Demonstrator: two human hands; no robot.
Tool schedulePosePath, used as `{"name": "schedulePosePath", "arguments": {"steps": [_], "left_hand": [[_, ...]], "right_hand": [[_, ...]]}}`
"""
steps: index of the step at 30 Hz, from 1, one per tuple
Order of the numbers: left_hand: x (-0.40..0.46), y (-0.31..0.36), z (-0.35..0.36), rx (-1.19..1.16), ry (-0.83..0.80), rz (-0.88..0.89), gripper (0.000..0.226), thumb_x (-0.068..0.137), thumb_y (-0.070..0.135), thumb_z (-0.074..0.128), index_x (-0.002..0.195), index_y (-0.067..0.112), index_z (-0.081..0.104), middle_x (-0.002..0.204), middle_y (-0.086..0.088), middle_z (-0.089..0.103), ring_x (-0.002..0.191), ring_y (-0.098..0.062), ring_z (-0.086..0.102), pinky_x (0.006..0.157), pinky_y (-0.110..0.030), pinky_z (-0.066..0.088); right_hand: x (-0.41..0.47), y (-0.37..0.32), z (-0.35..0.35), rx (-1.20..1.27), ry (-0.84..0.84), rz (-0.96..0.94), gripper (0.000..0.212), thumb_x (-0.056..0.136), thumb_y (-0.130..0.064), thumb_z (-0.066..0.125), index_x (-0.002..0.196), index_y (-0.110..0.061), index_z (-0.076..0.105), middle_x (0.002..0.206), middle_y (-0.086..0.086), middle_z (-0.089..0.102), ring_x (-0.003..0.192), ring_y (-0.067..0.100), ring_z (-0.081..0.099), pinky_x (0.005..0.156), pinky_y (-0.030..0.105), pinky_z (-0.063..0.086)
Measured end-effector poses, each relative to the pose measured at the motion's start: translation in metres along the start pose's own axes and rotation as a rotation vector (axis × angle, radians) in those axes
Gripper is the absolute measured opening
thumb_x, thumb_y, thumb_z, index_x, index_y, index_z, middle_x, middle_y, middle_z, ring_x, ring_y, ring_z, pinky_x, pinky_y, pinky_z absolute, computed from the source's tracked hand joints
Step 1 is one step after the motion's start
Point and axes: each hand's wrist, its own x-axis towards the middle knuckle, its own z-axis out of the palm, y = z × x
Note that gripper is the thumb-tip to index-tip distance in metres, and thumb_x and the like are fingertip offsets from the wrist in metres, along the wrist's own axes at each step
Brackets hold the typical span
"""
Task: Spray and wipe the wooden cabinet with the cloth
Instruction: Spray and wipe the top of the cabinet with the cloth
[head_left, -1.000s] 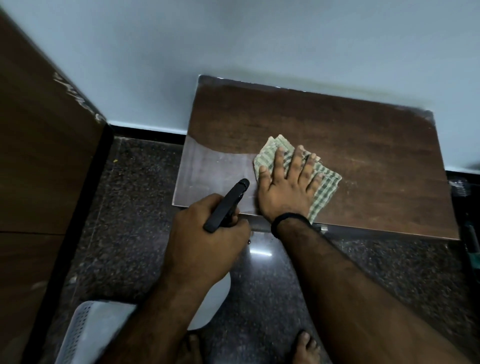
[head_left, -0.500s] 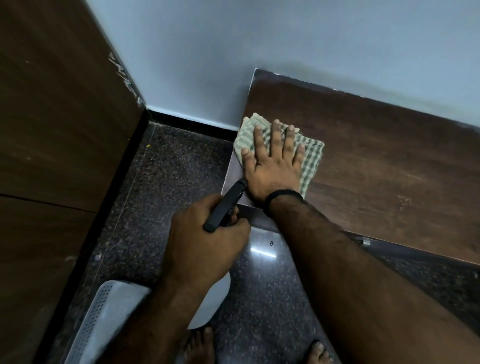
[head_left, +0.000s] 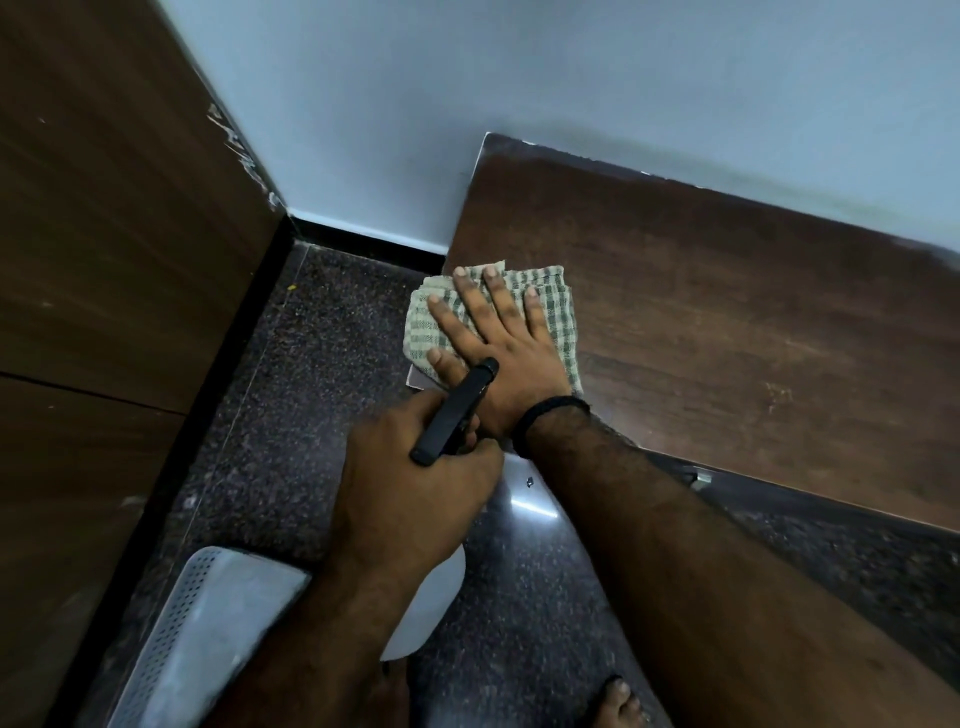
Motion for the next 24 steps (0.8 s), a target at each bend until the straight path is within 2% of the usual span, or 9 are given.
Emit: {"name": "schedulePosePath", "arguments": {"steps": [5,8,9,12,15,20,24], "left_hand": [[-0.015,0.005,0.026,0.009,0.008,0.013,0.014,0.08,0.024,0.078,0.075,0.015,0.068,0.054,0.001,0.058,0.053,-0.016,0.058,0.051,-0.022,0.041],[-0.021,0.012,0.042,0.007,0.008,0.027,0.011,0.078,0.024,0.077,0.075,0.017,0.069,0.056,0.005,0.06,0.064,-0.009,0.062,0.049,-0.018,0.041],[-0.024,0.017,0.051,0.001,0.002,0.038,0.01,0.078,0.024,0.077,0.076,0.017,0.07,0.058,0.004,0.061,0.065,-0.009,0.063,0.051,-0.02,0.044],[-0.033,0.034,0.073,-0.023,-0.043,0.032,0.009,0.08,0.02,0.079,0.082,0.013,0.072,0.068,-0.004,0.069,0.066,-0.02,0.066,0.062,-0.041,0.056],[-0.046,0.052,0.096,-0.068,-0.085,0.013,0.01,0.08,0.019,0.078,0.078,0.014,0.07,0.066,-0.007,0.069,0.064,-0.03,0.067,0.065,-0.048,0.059],[-0.061,0.073,0.125,-0.068,-0.106,0.013,0.012,0.074,0.025,0.072,0.076,0.013,0.07,0.065,-0.007,0.069,0.063,-0.03,0.067,0.063,-0.047,0.059],[-0.062,0.068,0.123,-0.05,-0.096,-0.047,0.016,0.079,0.018,0.075,0.067,0.01,0.067,0.057,-0.008,0.063,0.06,-0.032,0.065,0.058,-0.044,0.055]], "right_hand": [[-0.024,0.023,-0.002,0.005,-0.001,-0.028,0.058,0.105,-0.056,0.022,0.16,-0.04,0.012,0.17,-0.006,-0.002,0.156,0.021,-0.01,0.123,0.055,-0.005],[-0.042,0.04,-0.003,-0.012,0.001,-0.016,0.059,0.104,-0.057,0.021,0.159,-0.04,0.012,0.17,-0.005,-0.001,0.156,0.022,-0.009,0.124,0.055,-0.005],[-0.051,0.05,-0.003,-0.017,0.004,-0.004,0.059,0.103,-0.058,0.02,0.159,-0.04,0.012,0.17,-0.005,0.0,0.156,0.022,-0.009,0.124,0.055,-0.005],[-0.075,0.081,-0.003,-0.026,0.002,0.042,0.061,0.102,-0.061,0.021,0.159,-0.042,0.011,0.17,-0.007,-0.002,0.156,0.021,-0.011,0.124,0.054,-0.006],[-0.106,0.119,-0.006,-0.022,0.02,0.112,0.061,0.103,-0.059,0.029,0.159,-0.043,0.012,0.17,-0.007,0.0,0.156,0.021,-0.011,0.124,0.054,-0.005],[-0.158,0.174,-0.02,0.008,0.038,0.293,0.065,0.097,-0.064,0.007,0.159,-0.043,0.008,0.169,-0.009,-0.008,0.153,0.015,-0.021,0.124,0.049,-0.01],[-0.183,0.201,-0.022,0.034,0.04,0.433,0.064,0.098,-0.067,0.007,0.158,-0.046,0.004,0.168,-0.012,-0.014,0.151,0.012,-0.025,0.124,0.049,-0.009]]}}
